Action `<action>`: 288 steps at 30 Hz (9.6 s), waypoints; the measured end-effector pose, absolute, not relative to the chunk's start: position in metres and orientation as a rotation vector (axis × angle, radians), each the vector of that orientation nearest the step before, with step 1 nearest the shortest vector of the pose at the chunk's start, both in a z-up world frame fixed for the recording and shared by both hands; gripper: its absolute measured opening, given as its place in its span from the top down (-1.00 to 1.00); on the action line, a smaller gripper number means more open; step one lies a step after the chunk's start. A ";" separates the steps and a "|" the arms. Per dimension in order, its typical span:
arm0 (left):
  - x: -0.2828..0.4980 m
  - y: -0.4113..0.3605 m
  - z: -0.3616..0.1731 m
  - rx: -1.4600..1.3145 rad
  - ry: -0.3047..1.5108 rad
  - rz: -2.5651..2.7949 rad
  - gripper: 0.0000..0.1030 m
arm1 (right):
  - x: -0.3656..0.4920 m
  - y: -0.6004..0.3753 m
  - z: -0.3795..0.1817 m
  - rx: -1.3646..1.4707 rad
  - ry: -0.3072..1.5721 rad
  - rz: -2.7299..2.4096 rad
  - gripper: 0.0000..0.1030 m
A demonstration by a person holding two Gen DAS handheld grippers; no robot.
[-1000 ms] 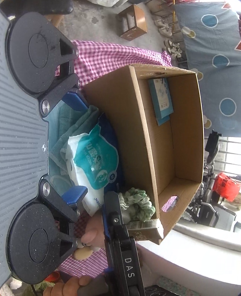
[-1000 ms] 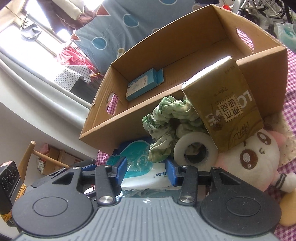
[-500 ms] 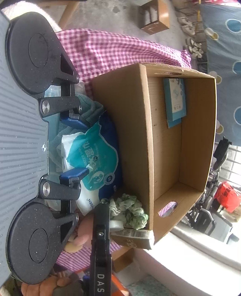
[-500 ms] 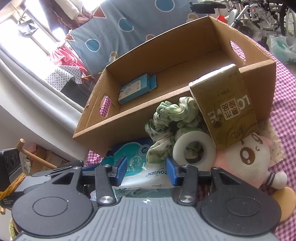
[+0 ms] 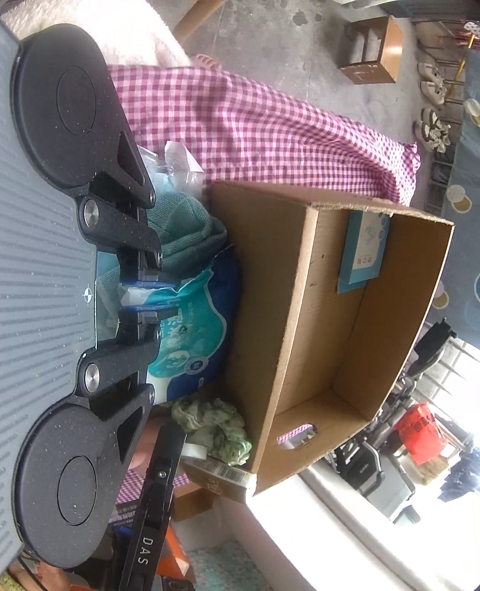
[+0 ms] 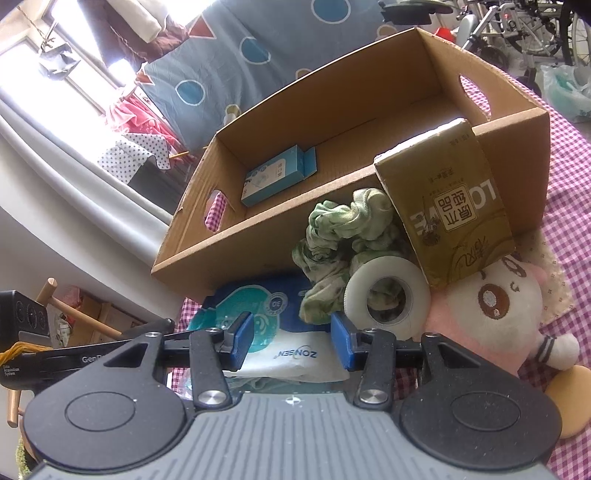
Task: Organize soft objects
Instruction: 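Grasp the wet wipes pack with the right gripper while the left gripper grips it too, then carry the wipes pack into the cardboard box and open both grippers, then move the left gripper to the teal towel while the right gripper withdraws, then grasp the teal towel with the left gripper, then grasp the towel with the right gripper while the left gripper lifts it toward the box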
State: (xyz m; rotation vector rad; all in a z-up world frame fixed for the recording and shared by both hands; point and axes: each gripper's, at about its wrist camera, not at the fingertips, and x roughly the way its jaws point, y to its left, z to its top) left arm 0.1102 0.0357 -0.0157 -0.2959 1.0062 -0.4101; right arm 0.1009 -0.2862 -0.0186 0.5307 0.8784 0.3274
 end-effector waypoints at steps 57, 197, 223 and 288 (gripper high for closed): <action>0.143 0.026 0.085 -0.113 0.669 -0.410 0.78 | 0.147 -0.240 0.086 0.339 0.665 0.515 0.07; 0.106 0.041 -0.041 -0.143 0.995 -0.362 0.48 | 0.108 -0.259 -0.035 0.691 1.012 0.500 -0.07; 0.127 0.065 -0.024 -0.075 0.940 -0.278 0.70 | 0.128 -0.251 -0.042 0.675 1.000 0.512 -0.07; 0.086 0.120 -0.038 -0.369 0.937 -0.327 0.72 | 0.131 -0.158 -0.034 0.060 0.950 0.525 0.69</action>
